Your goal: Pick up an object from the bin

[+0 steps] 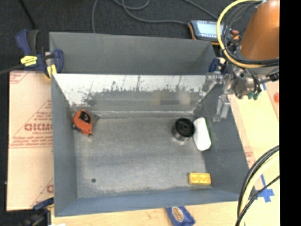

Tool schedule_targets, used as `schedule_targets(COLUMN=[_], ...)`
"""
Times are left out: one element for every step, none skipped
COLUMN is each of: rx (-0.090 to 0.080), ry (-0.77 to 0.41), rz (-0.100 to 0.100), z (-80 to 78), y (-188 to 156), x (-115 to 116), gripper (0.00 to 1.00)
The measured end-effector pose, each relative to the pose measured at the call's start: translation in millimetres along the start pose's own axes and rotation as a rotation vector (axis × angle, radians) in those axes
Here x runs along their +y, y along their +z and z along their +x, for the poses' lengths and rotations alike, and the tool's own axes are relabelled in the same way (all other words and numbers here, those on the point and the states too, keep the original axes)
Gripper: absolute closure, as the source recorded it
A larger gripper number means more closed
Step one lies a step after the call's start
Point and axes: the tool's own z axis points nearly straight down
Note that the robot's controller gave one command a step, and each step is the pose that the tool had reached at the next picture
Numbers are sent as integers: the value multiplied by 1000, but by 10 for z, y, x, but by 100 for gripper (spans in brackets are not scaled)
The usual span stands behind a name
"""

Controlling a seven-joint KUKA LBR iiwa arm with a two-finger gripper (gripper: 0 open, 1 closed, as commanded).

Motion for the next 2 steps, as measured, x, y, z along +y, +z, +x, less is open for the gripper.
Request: schedule_targets(rx=[-4, 5], ry=[-87, -36], rz=[1, -4], z=[-82, 14], y=[488, 744], x=[69, 65], gripper=[0, 0])
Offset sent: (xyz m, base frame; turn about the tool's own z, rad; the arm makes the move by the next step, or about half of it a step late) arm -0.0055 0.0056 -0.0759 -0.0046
